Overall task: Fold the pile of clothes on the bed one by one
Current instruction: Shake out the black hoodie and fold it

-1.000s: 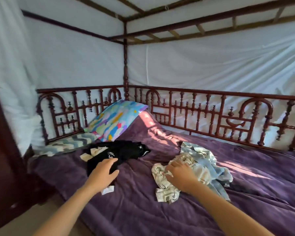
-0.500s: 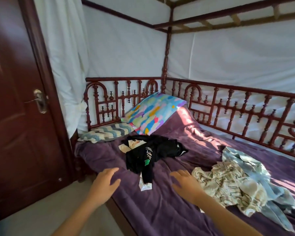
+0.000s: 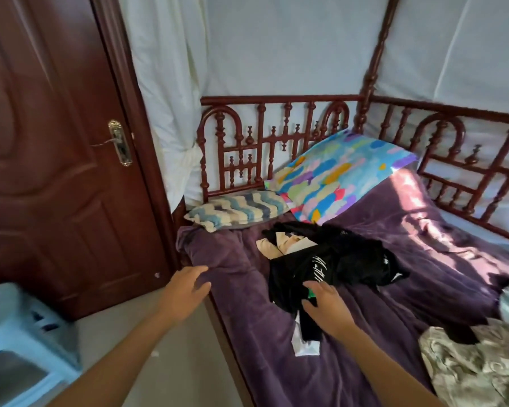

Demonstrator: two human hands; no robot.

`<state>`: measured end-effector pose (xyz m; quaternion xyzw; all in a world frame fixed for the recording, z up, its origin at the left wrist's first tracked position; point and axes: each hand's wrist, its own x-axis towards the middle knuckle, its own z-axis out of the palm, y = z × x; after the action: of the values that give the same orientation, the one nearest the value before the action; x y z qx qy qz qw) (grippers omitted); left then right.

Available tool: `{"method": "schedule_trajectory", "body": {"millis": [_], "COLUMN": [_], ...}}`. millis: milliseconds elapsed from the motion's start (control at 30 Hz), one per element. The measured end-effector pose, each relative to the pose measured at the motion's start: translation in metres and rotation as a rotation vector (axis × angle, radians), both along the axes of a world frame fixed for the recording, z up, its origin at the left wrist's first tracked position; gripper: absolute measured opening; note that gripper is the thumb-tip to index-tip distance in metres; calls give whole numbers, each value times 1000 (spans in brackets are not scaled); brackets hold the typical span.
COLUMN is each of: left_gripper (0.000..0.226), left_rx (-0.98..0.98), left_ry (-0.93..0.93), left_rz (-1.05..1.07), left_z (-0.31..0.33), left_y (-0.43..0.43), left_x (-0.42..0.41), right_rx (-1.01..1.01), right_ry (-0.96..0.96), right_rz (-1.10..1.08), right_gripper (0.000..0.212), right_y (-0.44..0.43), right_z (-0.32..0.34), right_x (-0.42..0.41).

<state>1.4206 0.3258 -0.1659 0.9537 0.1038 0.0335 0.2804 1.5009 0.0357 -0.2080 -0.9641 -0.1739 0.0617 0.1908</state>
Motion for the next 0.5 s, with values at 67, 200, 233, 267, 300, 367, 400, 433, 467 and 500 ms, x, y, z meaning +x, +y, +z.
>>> {"method": "schedule_trajectory", "body": {"millis": [67,200,233,267,300,367,400,433,467,500], "left_gripper": [52,41,40,38,33,28,29,31,32,33], "left_rx": [-28,-79,-71,-67,-63,-48,-39,-28,-23,-29], "left_ry": [56,104,102,109,117,85,47,15,-22,-46], "left_rz": [1,88,100,107,113,95,74,46,8,-27], "left_z": [-15,-51,-55,-59,-58,-50,-46,-43,-40,-38], "left_y": [17,68,81,96,110,135,146,156,164,169], "left_x": [-2,-4,3,14,30,68,89,111,134,154], "right_rx": [-40,-120,-137,-155,-169,-165,-151,-138,-132,-132], "right_ry": [23,107,116,117,105,56,38,17,-1,-7], "right_rz": [44,101,100,96,91,57,17,-31,-75,-116], "right_gripper": [47,48,47,47,47,45,44,43,43,43], "right_y": [20,63,73,83,93,115,126,135,143,150], "right_z": [-9,-21,-22,-22,-20,-8,1,10,18,25], "right_x": [18,44,51,60,70,96,108,122,134,144]}}
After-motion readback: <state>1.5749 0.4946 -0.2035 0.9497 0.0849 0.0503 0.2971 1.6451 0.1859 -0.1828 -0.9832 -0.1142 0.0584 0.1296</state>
